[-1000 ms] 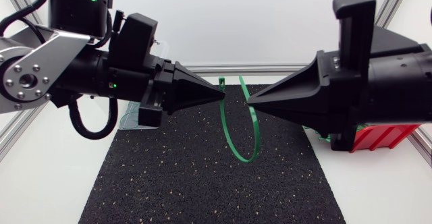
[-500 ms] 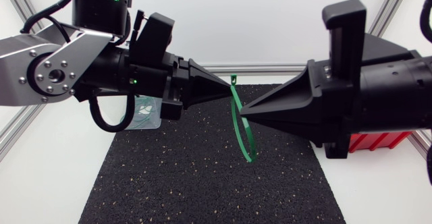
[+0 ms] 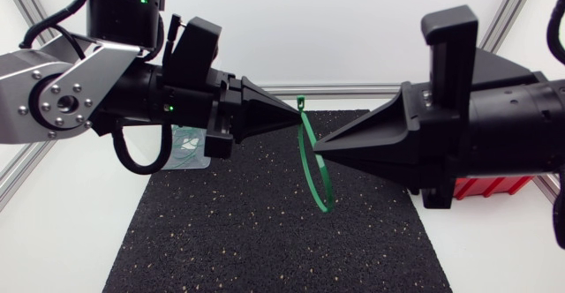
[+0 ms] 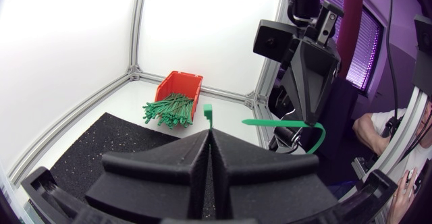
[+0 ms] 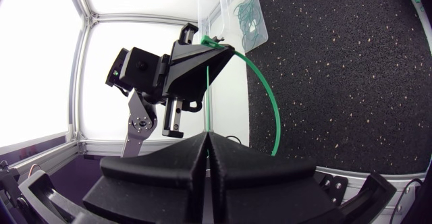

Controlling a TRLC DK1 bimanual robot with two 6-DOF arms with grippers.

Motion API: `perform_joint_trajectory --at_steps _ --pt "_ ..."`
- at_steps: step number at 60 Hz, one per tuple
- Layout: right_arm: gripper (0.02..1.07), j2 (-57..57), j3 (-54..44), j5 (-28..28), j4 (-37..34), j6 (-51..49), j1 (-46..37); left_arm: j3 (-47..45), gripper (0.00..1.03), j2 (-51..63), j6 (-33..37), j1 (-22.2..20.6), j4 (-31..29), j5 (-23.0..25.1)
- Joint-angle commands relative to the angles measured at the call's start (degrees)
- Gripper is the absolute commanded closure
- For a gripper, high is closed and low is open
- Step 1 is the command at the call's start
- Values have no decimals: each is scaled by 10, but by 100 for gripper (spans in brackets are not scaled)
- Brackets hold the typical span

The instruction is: Take a green cable tie from the red box, thread the tail through the head to close it, then place it in the transparent bin on the left.

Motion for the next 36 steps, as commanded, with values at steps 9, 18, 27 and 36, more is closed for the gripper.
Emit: perform_joint_trajectory --at_steps 9,18,27,36 --pt "102 -9 -14 4 13 16 -5 -21 100 -20 -2 -9 5 3" --pt "102 -8 -19 6 18 16 -5 -25 100 -22 0 -13 6 3" --pt "102 -8 -20 7 20 16 -7 -28 100 -27 1 -15 6 3" --pt "102 -8 -20 7 22 16 -7 -31 100 -32 1 -16 4 3"
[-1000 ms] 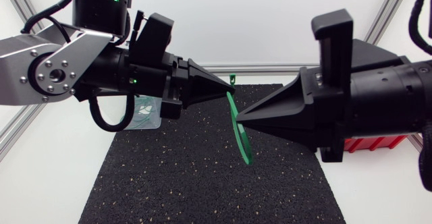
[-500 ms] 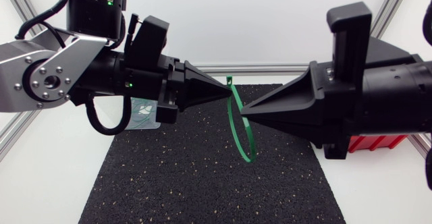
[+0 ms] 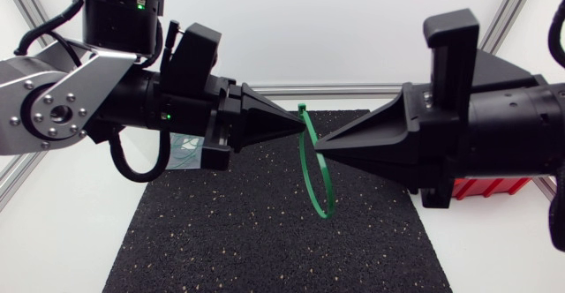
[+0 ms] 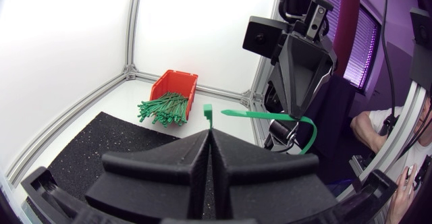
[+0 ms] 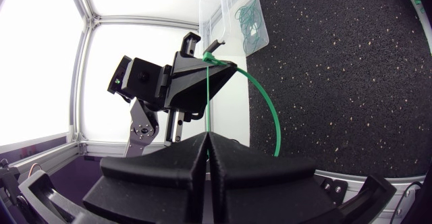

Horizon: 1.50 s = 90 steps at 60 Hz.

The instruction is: Take a green cable tie from the red box, thread the tail through the head to close it, then place it in the transparent bin on the left.

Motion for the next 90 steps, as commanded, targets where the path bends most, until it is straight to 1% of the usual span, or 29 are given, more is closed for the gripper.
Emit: perform_joint_trajectory --at_steps 1,40,61,76,90 --pt "102 -3 -10 3 9 16 -3 -16 100 -16 1 -5 4 3" --pt "102 4 -13 8 13 16 -7 -25 100 -33 2 -16 3 3" --pt "102 12 -8 6 9 21 -8 -24 100 -37 13 -36 4 -6" --pt "102 18 -4 1 5 27 -20 -32 100 -38 13 -39 23 -19" --pt "102 19 -2 -3 4 30 -28 -57 100 -48 22 -41 48 -38"
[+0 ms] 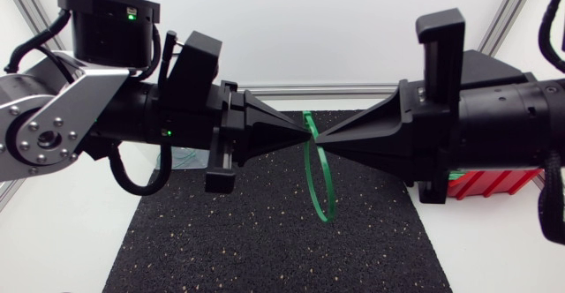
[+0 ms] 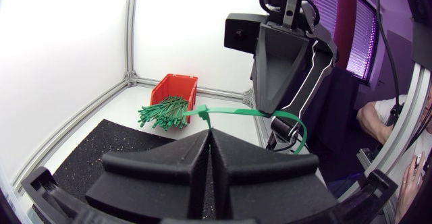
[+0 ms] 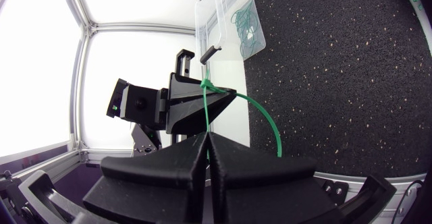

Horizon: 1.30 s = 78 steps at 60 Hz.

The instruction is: Take a green cable tie from the red box, thread the tail through the head to close it, then place it in the transparent bin on the left.

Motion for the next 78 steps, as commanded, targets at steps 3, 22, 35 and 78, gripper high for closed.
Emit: perform_joint_trajectory --at_steps 3,22,35,78 --pt "102 8 -1 2 -3 21 -11 -22 100 -21 17 -13 13 -2" --pt "102 21 3 1 -3 21 -16 -30 100 -37 22 -25 14 -9" --pt "102 21 4 1 1 21 -21 -43 100 -51 26 -42 12 -12" --pt "102 23 -10 23 9 -1 -23 -34 100 -76 26 -30 -3 -25"
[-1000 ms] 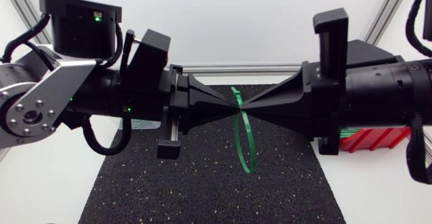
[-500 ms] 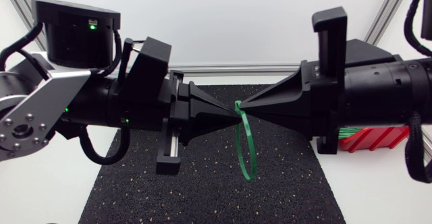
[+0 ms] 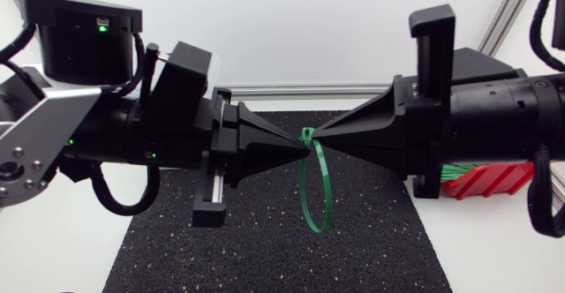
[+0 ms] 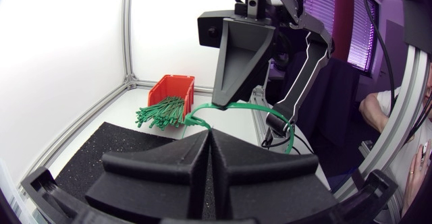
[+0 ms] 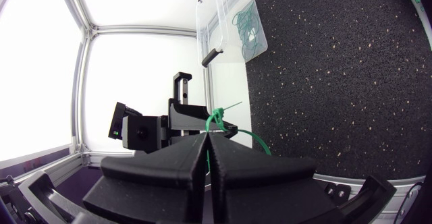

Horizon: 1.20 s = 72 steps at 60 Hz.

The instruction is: Take a green cable tie from the red box, thread the tail through the head to close it, then place it in the transparent bin on the left.

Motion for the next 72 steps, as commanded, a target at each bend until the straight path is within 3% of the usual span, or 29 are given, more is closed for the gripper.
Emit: perform_joint_trajectory --at_steps 1,34,36,40,42,47,59,72 --pt "102 11 -10 26 -4 -3 -11 1 100 -17 15 2 8 13" --pt "102 27 -17 35 6 -5 -2 -2 100 -4 19 -1 18 -4" --pt "99 25 -18 36 6 -6 -2 -2 100 -3 20 -1 18 -5" --pt "71 22 -18 36 10 -11 3 -2 100 1 20 2 18 -5" --pt "67 22 -18 35 10 -13 7 -1 100 3 20 3 18 -4" --pt "67 18 -16 37 10 -15 9 -1 100 3 20 4 18 -4" --pt "52 2 -14 45 16 -30 16 2 100 4 19 7 13 -4" --pt "46 -5 -14 73 24 -66 24 0 100 5 32 27 -4 4"
